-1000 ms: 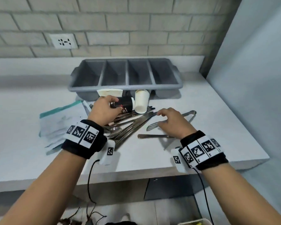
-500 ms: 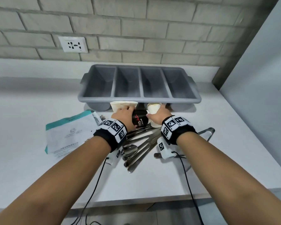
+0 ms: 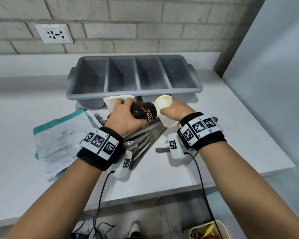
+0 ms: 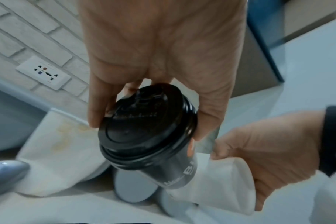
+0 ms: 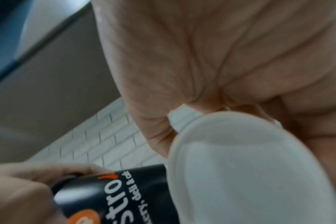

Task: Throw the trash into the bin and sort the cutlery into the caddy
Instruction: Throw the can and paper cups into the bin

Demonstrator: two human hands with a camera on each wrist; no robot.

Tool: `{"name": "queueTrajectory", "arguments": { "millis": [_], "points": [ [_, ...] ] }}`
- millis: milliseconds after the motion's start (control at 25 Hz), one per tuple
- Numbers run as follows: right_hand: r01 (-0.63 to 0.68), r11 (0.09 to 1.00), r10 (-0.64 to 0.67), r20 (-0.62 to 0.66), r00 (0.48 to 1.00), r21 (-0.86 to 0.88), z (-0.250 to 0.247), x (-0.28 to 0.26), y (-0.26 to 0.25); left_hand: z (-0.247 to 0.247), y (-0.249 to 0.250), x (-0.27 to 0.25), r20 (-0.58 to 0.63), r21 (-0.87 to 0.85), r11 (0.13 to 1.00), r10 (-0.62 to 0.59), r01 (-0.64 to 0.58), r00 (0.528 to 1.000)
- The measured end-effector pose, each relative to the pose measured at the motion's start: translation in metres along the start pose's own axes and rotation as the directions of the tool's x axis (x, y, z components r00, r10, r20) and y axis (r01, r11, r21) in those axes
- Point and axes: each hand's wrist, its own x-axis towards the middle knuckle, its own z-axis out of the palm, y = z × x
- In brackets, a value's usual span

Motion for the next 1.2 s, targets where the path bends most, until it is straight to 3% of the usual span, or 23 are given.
{"name": "queueTrajectory", "arguments": {
  "millis": [120, 240, 400, 520, 680, 800, 1000, 1080, 1200],
  "points": [
    [0.002, 0.973, 0.033, -0.149, 0.988, 0.23, -0.021, -0.043, 0.054, 0.015, 0.027, -0.027, 0.001, -0.145, 0.988, 0.047, -0.047, 0.999],
    [-0.019, 0.891, 0.149, -0.251, 0.956, 0.453, -0.026, -0.102, 0.137, 0.063, 0.058, -0.065, 0.112, -0.262, 0.956, 0.167, -0.133, 0.98],
    [-0.029, 0.791, 0.336, -0.395, 0.855, 0.611, -0.001, -0.174, 0.245, 0.141, 0.091, -0.128, 0.312, -0.307, 0.917, 0.351, -0.256, 0.883],
    [-0.136, 0.692, 0.508, -0.344, 0.789, 0.709, 0.036, -0.21, 0.325, 0.205, 0.101, -0.167, 0.488, -0.303, 0.903, 0.422, -0.306, 0.764],
    [-0.306, 0.5, 0.702, -0.173, 0.691, 0.81, 0.103, -0.23, 0.406, 0.286, 0.09, -0.2, 0.718, -0.178, 0.949, 0.307, -0.261, 0.625],
    [-0.405, 0.376, 0.82, -0.096, 0.564, 0.834, 0.163, -0.226, 0.452, 0.35, 0.064, -0.208, 0.818, -0.057, 0.98, 0.156, -0.191, 0.554],
    [-0.621, 0.126, 0.898, 0.177, 0.403, 0.774, 0.285, -0.189, 0.529, 0.486, -0.003, -0.211, 0.848, 0.163, 0.974, -0.058, -0.155, 0.527],
    [-0.626, 0.1, 0.906, 0.19, 0.378, 0.773, 0.323, -0.17, 0.555, 0.536, -0.031, -0.212, 0.863, 0.199, 0.971, -0.111, -0.13, 0.493],
    [-0.628, 0.129, 0.924, 0.138, 0.357, 0.767, 0.375, -0.135, 0.609, 0.625, -0.073, -0.215, 0.883, 0.183, 0.978, -0.12, -0.096, 0.454]
  ]
}}
